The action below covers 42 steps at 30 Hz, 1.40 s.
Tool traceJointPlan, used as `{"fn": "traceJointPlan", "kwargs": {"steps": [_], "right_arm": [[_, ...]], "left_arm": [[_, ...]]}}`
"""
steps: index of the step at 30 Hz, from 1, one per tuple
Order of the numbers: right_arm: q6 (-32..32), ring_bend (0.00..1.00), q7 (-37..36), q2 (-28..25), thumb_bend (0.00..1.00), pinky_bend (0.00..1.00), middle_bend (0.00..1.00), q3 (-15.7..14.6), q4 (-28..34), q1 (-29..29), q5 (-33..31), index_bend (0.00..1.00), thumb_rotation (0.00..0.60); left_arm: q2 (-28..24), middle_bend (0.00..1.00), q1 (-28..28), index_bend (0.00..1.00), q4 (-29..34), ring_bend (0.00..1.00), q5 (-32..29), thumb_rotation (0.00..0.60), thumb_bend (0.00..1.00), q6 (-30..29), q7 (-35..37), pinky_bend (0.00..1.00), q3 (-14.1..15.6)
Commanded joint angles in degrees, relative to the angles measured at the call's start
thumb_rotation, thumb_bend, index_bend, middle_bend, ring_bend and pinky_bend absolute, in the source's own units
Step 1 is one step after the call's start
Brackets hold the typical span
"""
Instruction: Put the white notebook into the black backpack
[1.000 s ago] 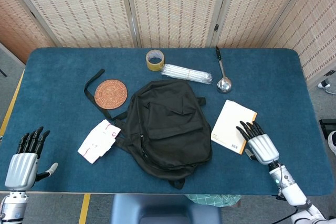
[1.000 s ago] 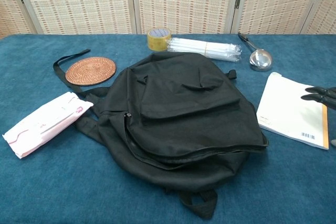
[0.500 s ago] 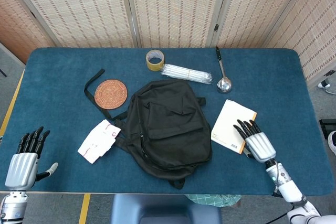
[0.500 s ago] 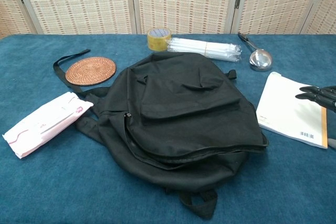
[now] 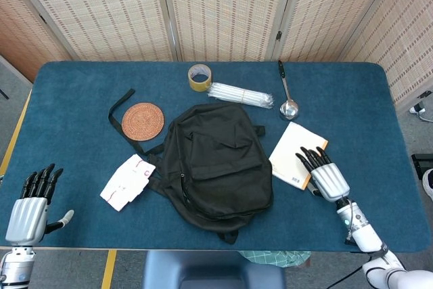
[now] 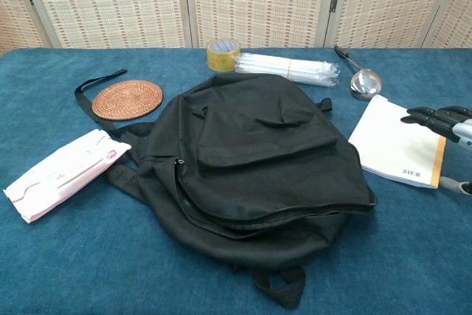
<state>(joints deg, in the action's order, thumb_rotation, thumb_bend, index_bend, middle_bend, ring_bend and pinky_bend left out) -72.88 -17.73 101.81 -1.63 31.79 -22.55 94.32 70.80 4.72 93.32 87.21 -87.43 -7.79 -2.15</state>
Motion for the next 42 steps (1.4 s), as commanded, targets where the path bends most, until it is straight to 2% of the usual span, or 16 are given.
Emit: {"fn": "traceJointPlan", "kwargs": {"steps": [1,7,14,22,26,32,37,42], "right_arm": [[-0.5,0.13,0.2,1.3,0.39,0.06,0.08,0.9,-0.7,-0.8,-0.5,0.02,0.6],[0.9,0.17,0.7,3.4,0.54,0.13,0.12,2.3,-2.1,-3.3,-1.5,0.04,0.6],[4.2,0.17,3.3,4.2,0.54,0.14,0.11,3.8,-0.8,-6.8,-2.8,0.04,0.6],[7.1,0.15,7.1,3.1,0.54,0.16,0.1,6.4,4.3,-8.8,-5.8,0.04,0.6],[9.3,0.15,10.2,2.3,0.54,0.19,0.1,7.8,7.2,-9.7,-7.9,0.08,0.6],[10.8,0.19,13.5,2.1,0.54,0.24,0.14,10.1,9.9,-10.7,-10.8,0.18,0.6],[10.7,0.23,14.2,2.2,0.54,0.26,0.2,10.9,10.4,-11.0,-11.9,0.39,0.6],[9.8,0.24,14.0,2.4,0.51,0.26,0.23,11.0,10.3,-10.8,-12.3,0.46,0.6]], "left_arm": [[0.0,0.04,0.0,0.09,0.0,0.04,0.0,0.6,0.25,0.0,0.1,0.0,0.0],[-0.1,0.04,-0.1,0.09,-0.2,0.04,-0.2,0.6,0.25,-0.1,0.6,0.0,-0.2],[-0.1,0.04,-0.2,0.09,-0.2,0.04,-0.2,0.6,0.25,-0.2,1.0,0.0,0.0],[-0.3,0.04,-0.5,0.09,-0.3,0.04,-0.4,0.6,0.25,-0.2,1.5,0.0,0.1],[-0.3,0.04,-0.4,0.09,-0.2,0.04,-0.3,0.6,0.25,0.1,1.3,0.0,0.1],[-0.3,0.04,-0.3,0.09,-0.1,0.04,-0.4,0.6,0.25,0.2,1.3,0.0,0.0],[-0.3,0.04,-0.4,0.09,-0.4,0.04,-0.7,0.6,0.25,0.2,1.7,0.0,0.0],[-0.2,0.04,-0.3,0.09,-0.5,0.04,-0.6,0.6,0.25,0.6,1.7,0.0,0.1]]}}
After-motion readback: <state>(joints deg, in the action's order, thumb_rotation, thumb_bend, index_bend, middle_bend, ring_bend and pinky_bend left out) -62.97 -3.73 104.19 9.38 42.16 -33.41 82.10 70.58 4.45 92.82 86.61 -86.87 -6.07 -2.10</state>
